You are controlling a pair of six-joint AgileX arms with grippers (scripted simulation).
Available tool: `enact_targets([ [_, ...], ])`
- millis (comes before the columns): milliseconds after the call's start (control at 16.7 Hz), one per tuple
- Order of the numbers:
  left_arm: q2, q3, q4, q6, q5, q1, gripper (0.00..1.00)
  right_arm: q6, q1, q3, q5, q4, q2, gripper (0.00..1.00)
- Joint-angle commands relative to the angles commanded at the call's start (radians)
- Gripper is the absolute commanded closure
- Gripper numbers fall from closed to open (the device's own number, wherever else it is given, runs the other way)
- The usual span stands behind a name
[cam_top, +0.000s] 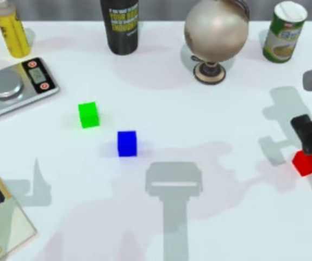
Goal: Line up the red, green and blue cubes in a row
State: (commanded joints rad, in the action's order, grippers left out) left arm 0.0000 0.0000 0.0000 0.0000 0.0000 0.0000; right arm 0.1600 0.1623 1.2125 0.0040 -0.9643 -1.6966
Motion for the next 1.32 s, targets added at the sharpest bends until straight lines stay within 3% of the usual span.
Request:
enact_targets([
  [300,0.000,0.000,0.000,0.000,0.000,0.000,0.00,0.012,0.014,0.157,-0.003,-0.088,-0.188,0.00],
  [660,0.000,0.000,0.000,0.000,0.000,0.000,0.00,0.013,0.009,0.157,-0.003,-0.085,-0.193,0.00],
  [1140,0.000,0.000,0.000,0.000,0.000,0.000,0.00,0.010,0.015,0.001,-0.002,0.202,-0.318,0.00],
  [1320,0.000,0.000,0.000,0.000,0.000,0.000,0.00,0.009,0.016,-0.022,-0.002,0.240,-0.340,0.00],
])
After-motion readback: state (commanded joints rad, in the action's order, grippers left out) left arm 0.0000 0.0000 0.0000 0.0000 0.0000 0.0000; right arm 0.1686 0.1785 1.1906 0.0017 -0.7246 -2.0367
